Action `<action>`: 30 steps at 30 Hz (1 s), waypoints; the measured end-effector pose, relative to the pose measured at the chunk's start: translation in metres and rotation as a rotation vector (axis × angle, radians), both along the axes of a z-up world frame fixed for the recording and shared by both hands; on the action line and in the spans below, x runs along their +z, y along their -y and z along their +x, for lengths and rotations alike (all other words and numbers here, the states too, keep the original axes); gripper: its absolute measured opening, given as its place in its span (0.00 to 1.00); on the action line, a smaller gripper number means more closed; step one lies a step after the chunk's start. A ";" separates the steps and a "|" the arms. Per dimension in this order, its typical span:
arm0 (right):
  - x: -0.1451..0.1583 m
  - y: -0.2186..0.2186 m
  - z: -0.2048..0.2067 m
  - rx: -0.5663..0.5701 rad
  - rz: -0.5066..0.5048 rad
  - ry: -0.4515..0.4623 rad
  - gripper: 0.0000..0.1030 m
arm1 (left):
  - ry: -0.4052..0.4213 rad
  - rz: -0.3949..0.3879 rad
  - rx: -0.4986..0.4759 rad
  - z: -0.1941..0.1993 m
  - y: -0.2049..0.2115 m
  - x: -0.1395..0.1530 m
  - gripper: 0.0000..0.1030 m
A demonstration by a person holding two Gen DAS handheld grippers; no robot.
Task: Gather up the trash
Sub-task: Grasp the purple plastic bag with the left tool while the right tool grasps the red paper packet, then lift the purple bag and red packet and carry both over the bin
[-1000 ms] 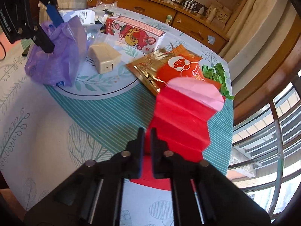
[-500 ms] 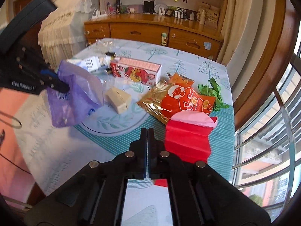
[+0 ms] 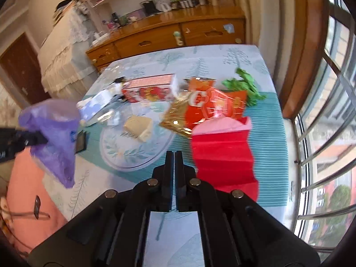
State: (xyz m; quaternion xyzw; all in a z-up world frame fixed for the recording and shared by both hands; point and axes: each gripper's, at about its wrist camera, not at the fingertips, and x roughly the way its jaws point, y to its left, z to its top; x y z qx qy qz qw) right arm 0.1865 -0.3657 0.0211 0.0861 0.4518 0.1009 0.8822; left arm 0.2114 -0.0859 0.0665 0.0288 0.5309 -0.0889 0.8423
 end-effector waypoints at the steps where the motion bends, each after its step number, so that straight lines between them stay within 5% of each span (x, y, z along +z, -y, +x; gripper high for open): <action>1: -0.003 0.009 0.006 -0.011 0.003 -0.009 0.00 | -0.004 -0.008 0.011 0.001 0.003 -0.003 0.07; 2: -0.006 0.016 0.011 -0.019 0.006 -0.017 0.06 | -0.014 -0.021 0.018 0.003 0.006 -0.007 0.07; 5: -0.015 0.041 0.029 -0.038 0.012 -0.038 0.59 | -0.045 -0.048 0.035 0.012 0.014 -0.020 0.07; 6: -0.018 0.048 0.034 -0.040 0.013 -0.036 0.60 | -0.055 -0.052 0.039 0.014 0.018 -0.023 0.07; 19: -0.080 0.057 0.092 0.107 -0.018 -0.124 0.60 | -0.114 -0.067 0.109 0.037 0.026 -0.044 0.07; 23: -0.087 0.049 0.097 0.151 -0.007 -0.085 0.62 | -0.126 -0.074 0.143 0.034 0.019 -0.047 0.07; 25: -0.086 0.046 0.098 0.163 0.010 -0.083 0.51 | -0.130 -0.074 0.162 0.031 0.014 -0.047 0.07; 26: -0.088 0.044 0.098 0.168 0.010 -0.093 0.29 | -0.129 -0.076 0.173 0.029 0.012 -0.047 0.07; 30: -0.082 0.042 0.091 0.177 0.043 -0.095 0.16 | -0.119 -0.083 0.219 0.016 -0.002 -0.043 0.07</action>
